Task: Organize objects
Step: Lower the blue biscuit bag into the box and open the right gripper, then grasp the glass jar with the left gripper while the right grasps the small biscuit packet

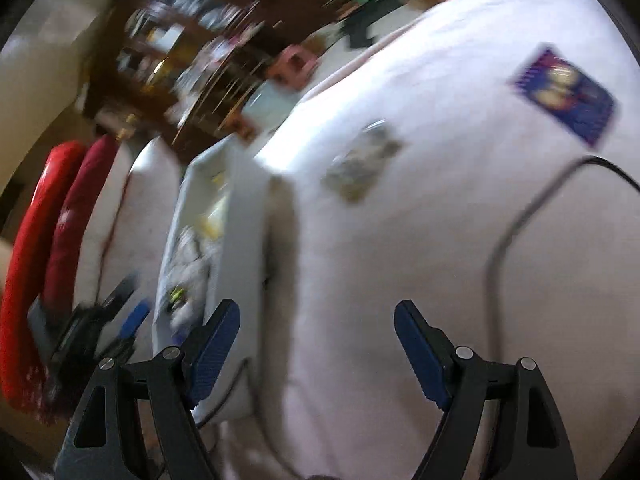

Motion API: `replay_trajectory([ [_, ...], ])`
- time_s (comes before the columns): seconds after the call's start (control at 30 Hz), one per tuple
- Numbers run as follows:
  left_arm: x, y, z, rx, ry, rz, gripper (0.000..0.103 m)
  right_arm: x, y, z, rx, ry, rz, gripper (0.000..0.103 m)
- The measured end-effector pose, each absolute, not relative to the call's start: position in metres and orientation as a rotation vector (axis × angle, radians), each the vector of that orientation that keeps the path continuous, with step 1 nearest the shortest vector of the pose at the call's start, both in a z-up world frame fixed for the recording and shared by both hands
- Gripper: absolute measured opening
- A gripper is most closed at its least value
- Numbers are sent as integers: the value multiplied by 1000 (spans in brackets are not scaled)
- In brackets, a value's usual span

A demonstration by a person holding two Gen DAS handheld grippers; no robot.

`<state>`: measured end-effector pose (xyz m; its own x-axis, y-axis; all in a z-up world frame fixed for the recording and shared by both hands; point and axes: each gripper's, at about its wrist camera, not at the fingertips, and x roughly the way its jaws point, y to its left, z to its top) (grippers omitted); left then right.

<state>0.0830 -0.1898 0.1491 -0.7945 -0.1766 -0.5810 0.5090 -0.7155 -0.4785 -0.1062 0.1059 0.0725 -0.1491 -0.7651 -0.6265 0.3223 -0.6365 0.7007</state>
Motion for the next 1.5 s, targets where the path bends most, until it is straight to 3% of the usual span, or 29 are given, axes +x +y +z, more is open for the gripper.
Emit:
replay_trajectory([
  [0.17, 65, -159, 158, 754, 755, -2643, 57, -114, 121, 77, 1311, -412, -2054, 80],
  [0.5, -15, -90, 155, 917, 196, -2880, 60, -155, 158, 99, 1099, -253, -2373, 80],
  [0.6, -44, -79, 147, 1014, 120, -2947, 60, -182, 170, 91, 1000, -180, -2497, 80],
  [0.7, -81, -58, 129, 1154, -109, -2954, 60, -211, 172, 79, 984, -93, -2472, 80],
  [0.8, -113, -47, 105, 1325, -292, -2926, 60, -240, 150, 59, 1046, 163, -2324, 79],
  [0.9, -143, -57, 86, 1426, -237, -2862, 60, -259, 127, 19, 1236, 503, -2211, 74],
  [1.03, -166, -73, 64, 1514, -145, -2812, 60, -266, 134, 17, 1281, 348, -2239, 68],
  [1.1, -180, -75, 46, 1569, -196, -2727, 60, -264, 136, 21, 1289, 304, -2250, 52],
  [1.17, -188, -75, 33, 1635, -203, -2680, 54, -261, 140, 24, 1320, 225, -2248, 46],
  [1.3, -176, -73, 18, 1634, -167, -2642, 44, -241, 153, 39, 1341, 11, -2168, 45],
  [1.4, -159, -73, 22, 1657, -11, -2677, 40, -212, 154, 57, 1290, -45, -2097, 45],
  [1.5, -127, -63, 30, 1594, 20, -2733, 39, -190, 161, 75, 1249, -166, -2030, 44],
])
